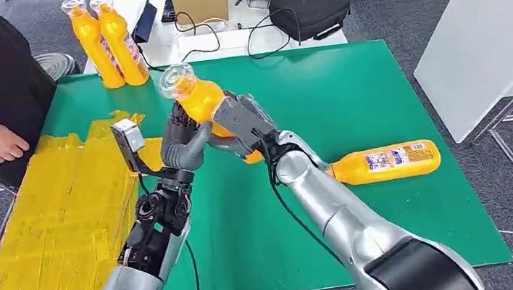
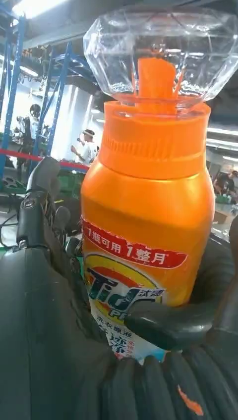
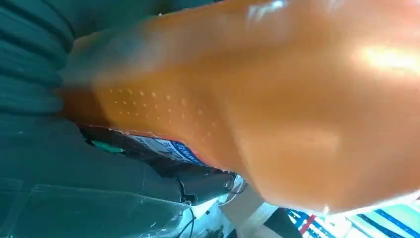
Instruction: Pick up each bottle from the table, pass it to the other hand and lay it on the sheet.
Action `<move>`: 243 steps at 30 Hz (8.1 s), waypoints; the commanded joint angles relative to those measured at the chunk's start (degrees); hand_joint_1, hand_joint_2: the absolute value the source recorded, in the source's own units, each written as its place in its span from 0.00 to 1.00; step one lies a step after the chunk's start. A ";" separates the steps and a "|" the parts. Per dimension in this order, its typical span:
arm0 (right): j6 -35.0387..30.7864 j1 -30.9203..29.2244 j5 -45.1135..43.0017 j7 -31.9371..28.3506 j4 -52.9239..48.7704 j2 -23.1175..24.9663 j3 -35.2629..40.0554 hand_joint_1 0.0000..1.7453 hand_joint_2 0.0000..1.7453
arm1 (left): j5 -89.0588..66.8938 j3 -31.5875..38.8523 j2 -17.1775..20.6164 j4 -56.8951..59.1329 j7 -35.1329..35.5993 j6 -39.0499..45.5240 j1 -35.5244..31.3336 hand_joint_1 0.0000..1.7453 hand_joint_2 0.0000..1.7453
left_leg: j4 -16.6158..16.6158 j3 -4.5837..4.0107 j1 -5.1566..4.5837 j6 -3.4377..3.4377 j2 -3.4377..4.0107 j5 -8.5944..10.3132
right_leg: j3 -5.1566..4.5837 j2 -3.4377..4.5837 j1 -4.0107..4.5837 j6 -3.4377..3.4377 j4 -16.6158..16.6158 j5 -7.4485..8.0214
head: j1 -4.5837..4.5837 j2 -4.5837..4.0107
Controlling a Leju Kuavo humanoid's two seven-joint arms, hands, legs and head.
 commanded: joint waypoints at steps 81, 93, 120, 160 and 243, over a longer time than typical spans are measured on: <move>3.77 1.74 3.06 2.93 -12.12 -1.85 -1.82 0.00 0.00 | -10.18 6.06 4.90 -11.67 -5.18 11.69 5.13 1.00 1.00 | 0.03 0.10 -0.04 0.08 -0.04 -0.11 | 0.14 0.04 -0.02 -0.17 0.09 -0.11 | 0.00 0.00; 6.36 4.70 9.60 2.68 -16.55 -0.88 -7.80 0.00 0.00 | -18.09 7.94 4.35 -16.49 -7.07 19.54 6.80 1.00 1.00 | 0.02 0.17 -0.04 0.07 -0.23 -0.08 | 0.23 -0.15 -0.01 -0.22 0.12 -0.19 | 0.02 0.00; 8.78 3.66 5.73 2.09 -20.41 -0.85 -3.84 0.00 0.00 | -97.00 14.56 4.61 -8.18 6.72 62.01 4.51 1.00 1.00 | -0.01 -0.05 -0.01 0.03 -0.13 0.06 | 0.00 -0.15 0.00 -0.12 0.05 -0.04 | 0.02 0.00; 12.02 1.94 6.60 -1.61 -14.00 -1.98 -4.62 0.00 0.00 | -98.02 -4.30 18.42 39.60 32.04 59.39 -3.33 0.00 0.00 | -0.07 0.01 -0.02 -0.10 -0.09 0.23 | -0.04 -0.06 -0.01 -0.31 0.16 0.08 | 0.02 0.00; 2.06 25.27 36.63 3.25 -26.71 -38.18 -17.70 0.00 1.00 | -19.39 27.12 17.85 13.18 -16.60 11.00 0.25 0.00 0.00 | 0.04 -0.06 -0.13 -0.03 -0.31 0.13 | -0.07 -0.27 -0.07 -0.44 0.29 -0.09 | -0.02 0.00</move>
